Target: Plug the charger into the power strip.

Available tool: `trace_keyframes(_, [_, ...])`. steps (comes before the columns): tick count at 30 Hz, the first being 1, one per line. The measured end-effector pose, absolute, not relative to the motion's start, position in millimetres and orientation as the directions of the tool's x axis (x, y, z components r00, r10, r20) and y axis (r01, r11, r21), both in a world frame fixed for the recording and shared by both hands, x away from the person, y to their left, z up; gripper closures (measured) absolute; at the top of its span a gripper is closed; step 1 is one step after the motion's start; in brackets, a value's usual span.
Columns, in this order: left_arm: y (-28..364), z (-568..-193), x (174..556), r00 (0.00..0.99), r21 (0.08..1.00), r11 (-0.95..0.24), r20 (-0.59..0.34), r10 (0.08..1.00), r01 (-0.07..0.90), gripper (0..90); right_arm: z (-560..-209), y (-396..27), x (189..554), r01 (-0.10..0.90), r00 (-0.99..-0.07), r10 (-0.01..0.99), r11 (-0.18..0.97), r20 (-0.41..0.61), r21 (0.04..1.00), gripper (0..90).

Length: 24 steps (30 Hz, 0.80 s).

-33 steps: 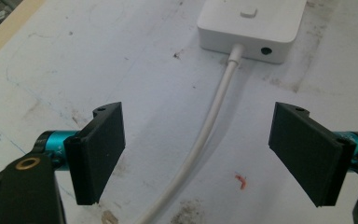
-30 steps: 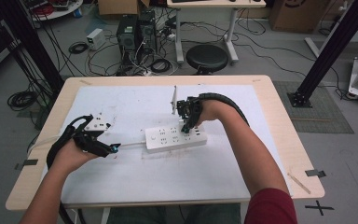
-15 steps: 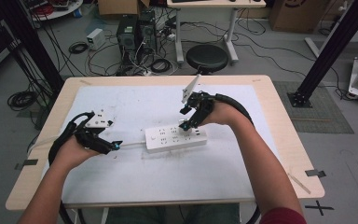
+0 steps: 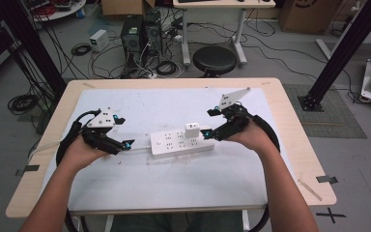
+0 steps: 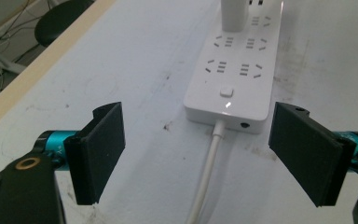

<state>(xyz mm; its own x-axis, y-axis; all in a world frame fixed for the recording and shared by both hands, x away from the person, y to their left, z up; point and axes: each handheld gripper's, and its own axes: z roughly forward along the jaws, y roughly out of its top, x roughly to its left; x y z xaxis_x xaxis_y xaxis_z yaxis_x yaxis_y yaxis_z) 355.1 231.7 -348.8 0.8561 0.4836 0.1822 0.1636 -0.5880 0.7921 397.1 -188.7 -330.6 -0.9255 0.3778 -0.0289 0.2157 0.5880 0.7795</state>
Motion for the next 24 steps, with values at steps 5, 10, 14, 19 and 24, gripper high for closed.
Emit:
trace_keyframes(5, [235.7,-348.5,355.1,0.857,0.809,-0.568,0.179,0.484,0.152,18.5,-337.1,-210.8,382.5,0.243,-0.898,0.44,0.523,-0.015,0.817,19.0])
trace_keyframes(10, [238.2,-351.0,356.6,0.856,0.824,-0.547,0.174,0.486,0.144,18.4,-346.8,-227.2,373.1,0.255,-0.875,0.484,0.48,-0.011,0.839,19.0])
trace_keyframes(14, [240.9,-353.5,356.6,0.848,0.843,-0.518,0.165,0.504,0.144,18.4,-353.9,-234.8,369.0,0.268,-0.866,0.5,0.461,0.002,0.846,19.0])
trace_keyframes(19, [248.2,-356.8,356.5,0.839,0.858,-0.489,0.147,0.523,0.155,18.4,-357.6,-240.0,367.3,0.28,-0.856,0.518,0.451,0.007,0.847,19.0])
trace_keyframes(24, [249.8,-359.2,354.2,0.836,0.859,-0.485,0.14,0.53,0.163,18.5,-356.5,-240.4,368.2,0.277,-0.855,0.518,0.441,0.009,0.854,19.0])
